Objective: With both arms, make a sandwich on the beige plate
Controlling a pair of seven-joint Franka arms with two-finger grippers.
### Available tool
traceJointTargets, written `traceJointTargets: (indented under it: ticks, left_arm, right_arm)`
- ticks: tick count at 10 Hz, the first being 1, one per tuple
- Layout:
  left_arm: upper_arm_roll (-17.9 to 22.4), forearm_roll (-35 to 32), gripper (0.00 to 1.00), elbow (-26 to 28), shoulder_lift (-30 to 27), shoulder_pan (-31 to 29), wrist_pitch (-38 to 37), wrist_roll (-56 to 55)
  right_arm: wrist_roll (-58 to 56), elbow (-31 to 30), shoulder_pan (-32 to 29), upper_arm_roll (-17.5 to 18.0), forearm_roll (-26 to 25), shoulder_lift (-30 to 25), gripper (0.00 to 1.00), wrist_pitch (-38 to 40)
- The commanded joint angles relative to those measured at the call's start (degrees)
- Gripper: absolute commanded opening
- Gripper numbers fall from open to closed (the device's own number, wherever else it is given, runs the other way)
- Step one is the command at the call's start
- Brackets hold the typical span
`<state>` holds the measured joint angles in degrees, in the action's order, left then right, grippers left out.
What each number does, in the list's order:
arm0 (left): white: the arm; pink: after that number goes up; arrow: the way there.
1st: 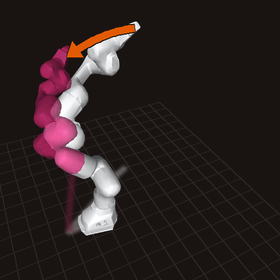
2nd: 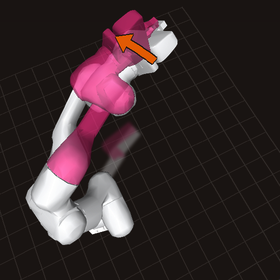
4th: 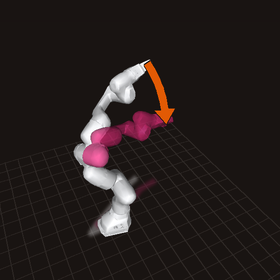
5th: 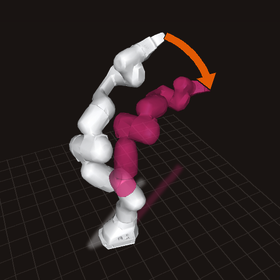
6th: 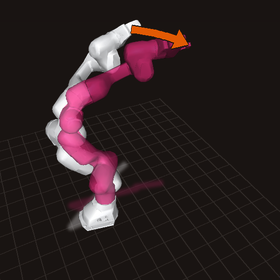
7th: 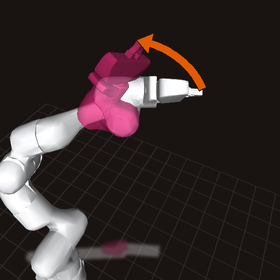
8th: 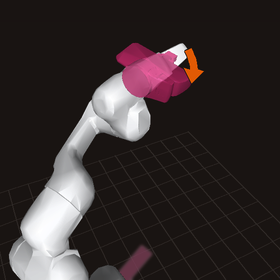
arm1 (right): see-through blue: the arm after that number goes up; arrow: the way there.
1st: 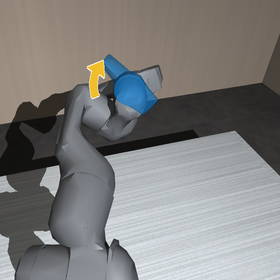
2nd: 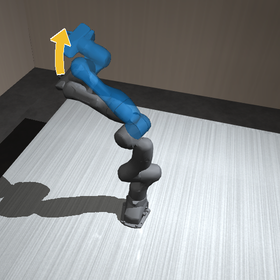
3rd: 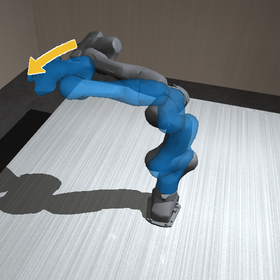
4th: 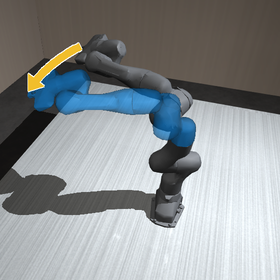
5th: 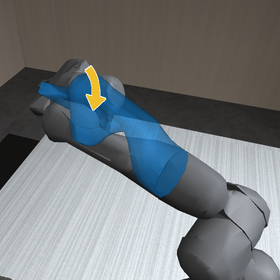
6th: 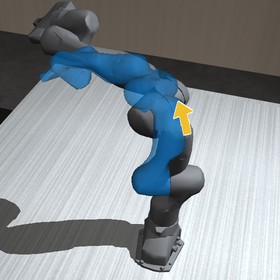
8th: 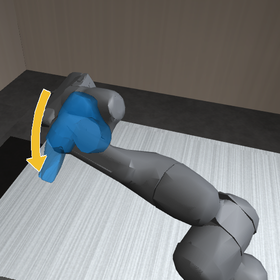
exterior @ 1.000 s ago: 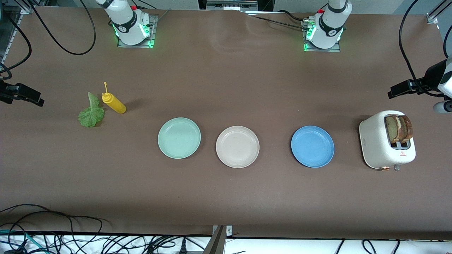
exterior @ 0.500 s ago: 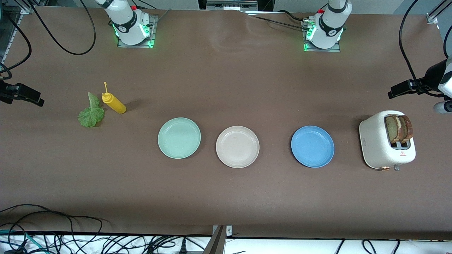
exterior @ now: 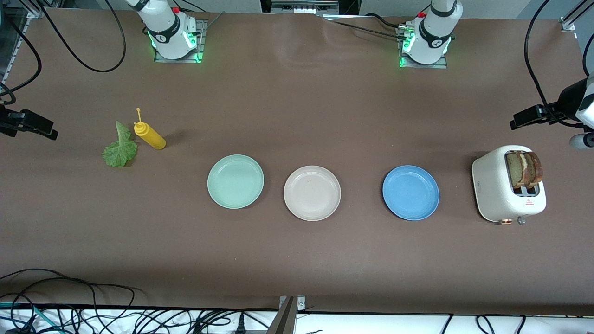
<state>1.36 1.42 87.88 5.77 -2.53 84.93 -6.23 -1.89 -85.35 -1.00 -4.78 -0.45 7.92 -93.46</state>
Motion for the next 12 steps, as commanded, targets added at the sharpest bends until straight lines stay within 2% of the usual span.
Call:
traceJointTargets:
  ticks: [1, 6, 8, 12]
  left_arm:
    - [-0.40, -1.24, 1.00, -2.01, 1.00, -0.46, -0.64, 1.22]
    - [-0.40, -1.59, 1.00, -2.01, 1.00, -0.37, -0.73, 1.05]
    - [-1.53, -6.06, 1.00, -2.01, 1.00, 1.12, -0.73, 0.34]
    - [-1.63, -5.90, 1.00, -2.10, 0.91, 0.69, -0.82, 1.22]
  right_arm:
    - [-0.39, 0.45, -0.32, 0.12, 0.18, -0.10, 1.00, 0.65]
    - [-0.39, 0.36, -0.40, 0.12, 0.18, -0.10, 1.00, 0.65]
    - [-0.48, 0.36, -0.40, 0.12, 0.18, -0.10, 1.00, 0.56]
    - [-0.39, 0.36, -0.40, 0.12, 0.18, -0.10, 1.00, 0.65]
